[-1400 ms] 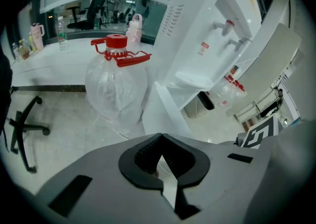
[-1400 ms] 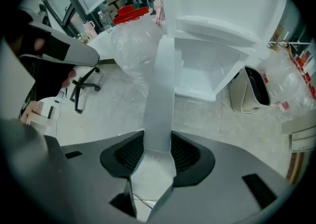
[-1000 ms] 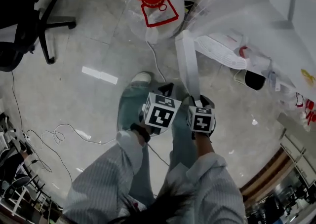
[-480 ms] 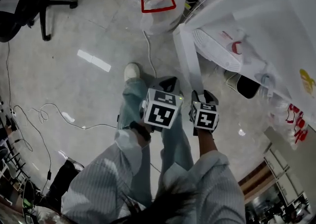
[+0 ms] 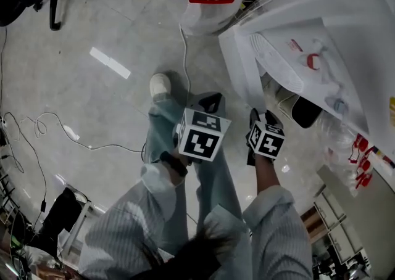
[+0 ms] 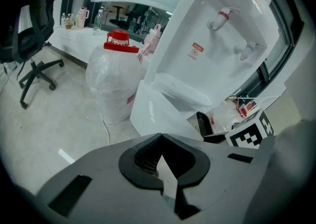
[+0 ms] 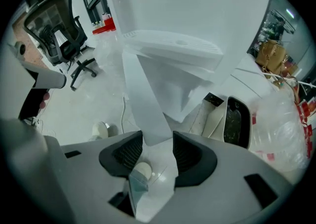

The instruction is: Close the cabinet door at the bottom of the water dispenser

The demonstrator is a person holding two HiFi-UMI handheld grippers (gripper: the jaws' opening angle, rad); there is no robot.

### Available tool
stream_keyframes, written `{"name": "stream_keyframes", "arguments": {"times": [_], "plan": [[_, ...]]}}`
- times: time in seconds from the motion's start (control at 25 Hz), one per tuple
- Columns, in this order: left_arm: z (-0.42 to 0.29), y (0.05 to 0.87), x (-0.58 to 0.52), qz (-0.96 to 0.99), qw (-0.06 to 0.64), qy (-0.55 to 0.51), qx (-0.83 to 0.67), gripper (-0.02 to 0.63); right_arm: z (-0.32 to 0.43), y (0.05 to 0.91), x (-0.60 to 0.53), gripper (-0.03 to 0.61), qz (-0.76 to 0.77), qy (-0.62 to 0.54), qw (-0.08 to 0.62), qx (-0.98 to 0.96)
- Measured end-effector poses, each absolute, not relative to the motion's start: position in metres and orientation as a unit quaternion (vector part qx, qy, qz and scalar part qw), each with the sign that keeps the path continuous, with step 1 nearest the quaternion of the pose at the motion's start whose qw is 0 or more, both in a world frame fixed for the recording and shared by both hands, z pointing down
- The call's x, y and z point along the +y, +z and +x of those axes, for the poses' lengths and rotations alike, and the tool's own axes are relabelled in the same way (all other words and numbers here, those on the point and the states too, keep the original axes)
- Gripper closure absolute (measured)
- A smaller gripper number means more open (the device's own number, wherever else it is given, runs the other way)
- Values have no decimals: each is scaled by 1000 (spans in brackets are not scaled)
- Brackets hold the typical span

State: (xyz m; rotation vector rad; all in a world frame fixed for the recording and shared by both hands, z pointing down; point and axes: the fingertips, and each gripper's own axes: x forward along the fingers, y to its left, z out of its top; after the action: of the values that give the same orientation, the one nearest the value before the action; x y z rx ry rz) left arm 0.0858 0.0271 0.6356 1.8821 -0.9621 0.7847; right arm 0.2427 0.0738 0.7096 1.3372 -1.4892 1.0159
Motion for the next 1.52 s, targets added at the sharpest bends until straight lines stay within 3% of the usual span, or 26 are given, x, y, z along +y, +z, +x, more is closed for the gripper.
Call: {"name": "stream_keyframes", "arguments": {"times": [0.52, 0.68, 1.52], "plan": [[77, 652, 49, 732, 447, 312, -408, 603, 286, 718, 67, 411, 591, 449, 399, -539], [77, 654, 54, 728, 451, 310, -414, 603, 291, 718, 57, 457, 585, 424, 409, -557], [71, 665, 63, 711, 465, 294, -438, 603, 331, 717, 21, 463, 603, 383, 410, -568]]}}
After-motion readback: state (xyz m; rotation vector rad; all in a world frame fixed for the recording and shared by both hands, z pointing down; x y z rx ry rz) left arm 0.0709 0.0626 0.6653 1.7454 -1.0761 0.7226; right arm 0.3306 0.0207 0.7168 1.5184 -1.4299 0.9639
